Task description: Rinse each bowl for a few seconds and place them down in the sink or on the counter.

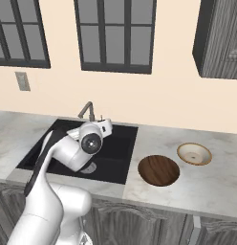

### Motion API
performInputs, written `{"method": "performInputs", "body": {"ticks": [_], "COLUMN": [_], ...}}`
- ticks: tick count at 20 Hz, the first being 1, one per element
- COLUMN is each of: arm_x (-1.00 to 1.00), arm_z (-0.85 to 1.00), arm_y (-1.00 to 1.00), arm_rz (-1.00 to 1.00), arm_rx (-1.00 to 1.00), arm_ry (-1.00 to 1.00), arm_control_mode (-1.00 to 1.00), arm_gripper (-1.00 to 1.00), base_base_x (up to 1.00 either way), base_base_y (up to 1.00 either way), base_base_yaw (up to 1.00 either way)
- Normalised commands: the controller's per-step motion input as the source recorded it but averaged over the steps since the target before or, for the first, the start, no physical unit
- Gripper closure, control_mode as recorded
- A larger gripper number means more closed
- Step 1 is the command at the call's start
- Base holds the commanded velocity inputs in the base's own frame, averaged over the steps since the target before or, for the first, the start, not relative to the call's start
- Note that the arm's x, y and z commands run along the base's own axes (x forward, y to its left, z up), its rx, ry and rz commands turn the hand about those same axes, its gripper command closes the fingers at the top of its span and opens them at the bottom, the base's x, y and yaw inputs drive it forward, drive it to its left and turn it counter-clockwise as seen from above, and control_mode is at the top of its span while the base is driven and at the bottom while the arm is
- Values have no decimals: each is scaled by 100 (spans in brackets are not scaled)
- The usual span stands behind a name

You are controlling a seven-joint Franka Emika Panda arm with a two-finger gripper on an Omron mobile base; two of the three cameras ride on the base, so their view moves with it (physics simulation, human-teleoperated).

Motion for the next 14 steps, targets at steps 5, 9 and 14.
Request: {"method": "performInputs", "body": {"ticks": [5,9,14], "arm_x": [30,27,21], "arm_z": [-17,-18,-15], "arm_y": [0,0,0], "arm_rz": [1,3,3], "arm_rx": [3,5,3], "arm_ry": [0,0,-4], "arm_control_mode": [-100,-100,-100], "arm_gripper": [-100,-100,-100], "base_base_x": [0,0,0], "base_base_y": [0,0,0], "base_base_yaw": [0,0,0]}}
